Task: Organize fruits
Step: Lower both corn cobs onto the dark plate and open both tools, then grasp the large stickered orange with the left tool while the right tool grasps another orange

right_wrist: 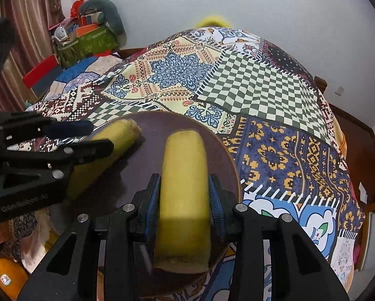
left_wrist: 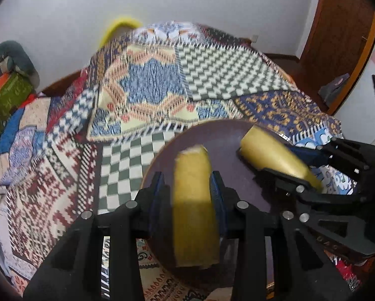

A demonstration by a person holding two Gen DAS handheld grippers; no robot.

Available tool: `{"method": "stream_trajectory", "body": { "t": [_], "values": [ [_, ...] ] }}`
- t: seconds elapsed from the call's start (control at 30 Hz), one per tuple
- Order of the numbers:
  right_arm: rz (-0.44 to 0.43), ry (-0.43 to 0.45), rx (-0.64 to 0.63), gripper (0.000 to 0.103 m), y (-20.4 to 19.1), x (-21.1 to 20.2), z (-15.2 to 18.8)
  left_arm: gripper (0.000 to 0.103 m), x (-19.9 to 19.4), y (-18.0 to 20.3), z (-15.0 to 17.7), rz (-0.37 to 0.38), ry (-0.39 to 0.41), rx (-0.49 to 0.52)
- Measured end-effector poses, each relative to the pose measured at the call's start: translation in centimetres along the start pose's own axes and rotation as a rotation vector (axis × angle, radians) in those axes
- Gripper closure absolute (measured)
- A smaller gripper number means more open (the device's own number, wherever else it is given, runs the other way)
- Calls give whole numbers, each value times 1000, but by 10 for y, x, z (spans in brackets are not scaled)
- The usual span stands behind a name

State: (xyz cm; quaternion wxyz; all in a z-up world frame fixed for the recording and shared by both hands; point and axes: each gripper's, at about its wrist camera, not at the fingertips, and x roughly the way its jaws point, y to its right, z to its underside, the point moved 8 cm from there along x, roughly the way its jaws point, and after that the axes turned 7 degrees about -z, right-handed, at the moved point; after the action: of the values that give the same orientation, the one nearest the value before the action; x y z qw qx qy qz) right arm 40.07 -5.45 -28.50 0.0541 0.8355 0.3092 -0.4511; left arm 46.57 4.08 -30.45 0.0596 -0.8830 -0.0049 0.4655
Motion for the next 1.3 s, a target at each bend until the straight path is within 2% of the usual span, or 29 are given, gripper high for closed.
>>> {"method": "stream_trajectory", "body": {
  "t": [0.3, 0.67, 1.0, 1.13, 1.3],
  "values": [
    [-5, 65, -3, 68, -11, -34, -5, 65, -33, -3, 0, -18, 53, 1],
    [-33, 145, -10, 66, -32, -91, 7, 61, -87, -16, 21, -27, 106, -38],
    [-69, 191, 29, 66, -48, -132, 46, 58, -137, -29, 70, -46, 121, -93],
    [-61, 199, 34, 66, -54, -140, 61, 50, -152, -29, 93, -37, 120, -128],
    [-66, 199, 61, 66, -64, -147, 85, 49, -166, -23, 118, -67, 123, -112]
  ]
}}
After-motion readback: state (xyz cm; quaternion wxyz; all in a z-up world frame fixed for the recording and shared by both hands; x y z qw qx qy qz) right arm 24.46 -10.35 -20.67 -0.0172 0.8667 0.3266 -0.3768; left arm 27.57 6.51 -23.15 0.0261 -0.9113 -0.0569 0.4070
